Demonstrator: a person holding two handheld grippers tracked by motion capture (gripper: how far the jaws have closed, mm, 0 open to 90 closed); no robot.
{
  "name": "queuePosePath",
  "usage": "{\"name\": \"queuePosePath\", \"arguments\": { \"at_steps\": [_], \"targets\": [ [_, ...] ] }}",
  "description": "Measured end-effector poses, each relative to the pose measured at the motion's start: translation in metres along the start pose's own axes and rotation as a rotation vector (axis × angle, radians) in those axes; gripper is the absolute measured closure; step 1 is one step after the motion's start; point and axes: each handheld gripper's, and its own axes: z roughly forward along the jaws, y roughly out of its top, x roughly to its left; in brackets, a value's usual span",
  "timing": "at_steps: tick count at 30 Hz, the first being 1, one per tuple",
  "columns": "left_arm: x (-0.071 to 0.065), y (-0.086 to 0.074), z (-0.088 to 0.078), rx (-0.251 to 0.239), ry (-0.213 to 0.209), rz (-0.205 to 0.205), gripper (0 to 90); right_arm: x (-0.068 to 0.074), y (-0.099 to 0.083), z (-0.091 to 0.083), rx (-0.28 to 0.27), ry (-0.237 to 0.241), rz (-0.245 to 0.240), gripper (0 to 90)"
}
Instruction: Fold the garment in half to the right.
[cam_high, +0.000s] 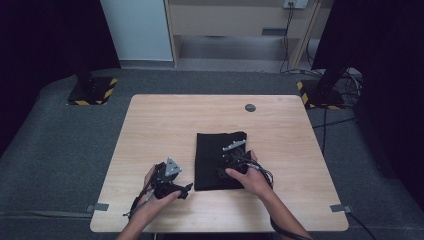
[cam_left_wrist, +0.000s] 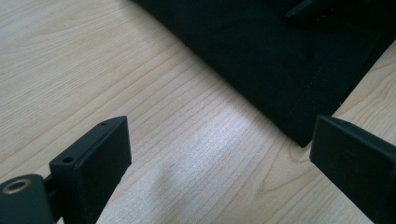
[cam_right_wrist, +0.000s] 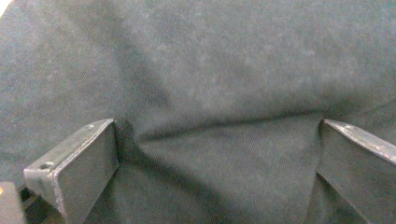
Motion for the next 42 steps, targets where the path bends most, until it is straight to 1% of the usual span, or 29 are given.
{"name": "queuePosePath", "arguments": {
  "at_steps": [8,11,15,20,24,27,31,38,42],
  "targets": [
    [-0.001,-0.001,0.002,0.010,-0.004,0.004,4.7,-0.001,-0.020,-0.014,-0.029,0.011,0.006,1.0],
    [-0.001,-0.001,0.002,0.013,-0.003,0.003,4.7,-0.001,-0.025,-0.020,-0.027,0.017,0.002,1.3],
    [-0.001,-0.002,0.003,0.020,-0.006,0.002,4.7,-0.002,-0.030,-0.024,0.004,0.038,0.000,1.8],
    [-0.001,-0.002,0.003,0.020,-0.007,0.001,4.7,-0.005,-0.034,-0.034,0.032,0.062,-0.024,3.8],
    [0.001,-0.001,0.002,0.020,-0.003,0.001,4.7,-0.009,-0.037,-0.048,0.003,0.065,-0.030,3.5],
    [0.002,-0.003,0.002,0.018,0.001,-0.005,4.7,-0.014,-0.039,-0.059,-0.028,0.059,-0.030,3.4],
    [0.004,-0.004,0.003,0.023,0.003,-0.010,4.7,-0.024,-0.041,-0.067,-0.056,0.041,-0.015,3.6],
    [0.009,-0.005,0.001,0.012,0.006,-0.023,4.5,-0.040,-0.046,-0.084,-0.117,0.021,0.013,3.5],
    [0.011,-0.006,0.000,0.013,0.010,-0.030,4.5,-0.048,-0.049,-0.094,-0.144,0.006,0.019,3.4]
  ]
}}
